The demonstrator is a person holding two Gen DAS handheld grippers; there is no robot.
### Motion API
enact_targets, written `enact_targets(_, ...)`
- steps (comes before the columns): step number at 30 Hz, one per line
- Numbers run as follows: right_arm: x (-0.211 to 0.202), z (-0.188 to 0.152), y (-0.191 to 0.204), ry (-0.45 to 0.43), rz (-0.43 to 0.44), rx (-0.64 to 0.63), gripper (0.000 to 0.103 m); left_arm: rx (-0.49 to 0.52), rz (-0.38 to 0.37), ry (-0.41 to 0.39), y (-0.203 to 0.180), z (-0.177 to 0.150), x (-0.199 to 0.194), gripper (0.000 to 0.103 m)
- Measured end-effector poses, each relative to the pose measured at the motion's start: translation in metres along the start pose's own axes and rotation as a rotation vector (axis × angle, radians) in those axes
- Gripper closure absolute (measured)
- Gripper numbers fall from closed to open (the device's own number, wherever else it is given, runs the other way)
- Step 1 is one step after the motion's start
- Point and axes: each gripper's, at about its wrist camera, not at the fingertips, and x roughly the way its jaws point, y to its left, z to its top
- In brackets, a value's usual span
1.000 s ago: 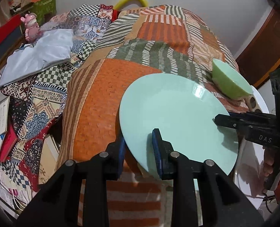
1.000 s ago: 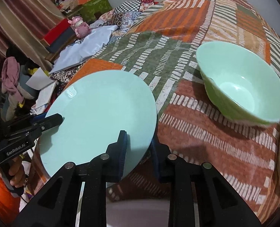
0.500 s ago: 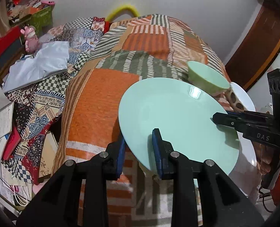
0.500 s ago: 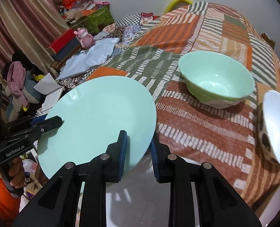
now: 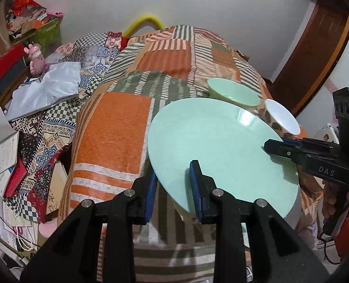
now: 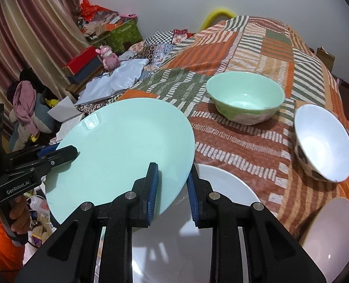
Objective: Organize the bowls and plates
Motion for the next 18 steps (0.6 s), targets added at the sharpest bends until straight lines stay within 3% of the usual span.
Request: enact_targets(18, -0.032, -0.043, -0.019, -0.030, -0.002, 0.067, 0.081, 0.036, -0.022, 0.007, -0.042, -0.027, -0.014, 0.076)
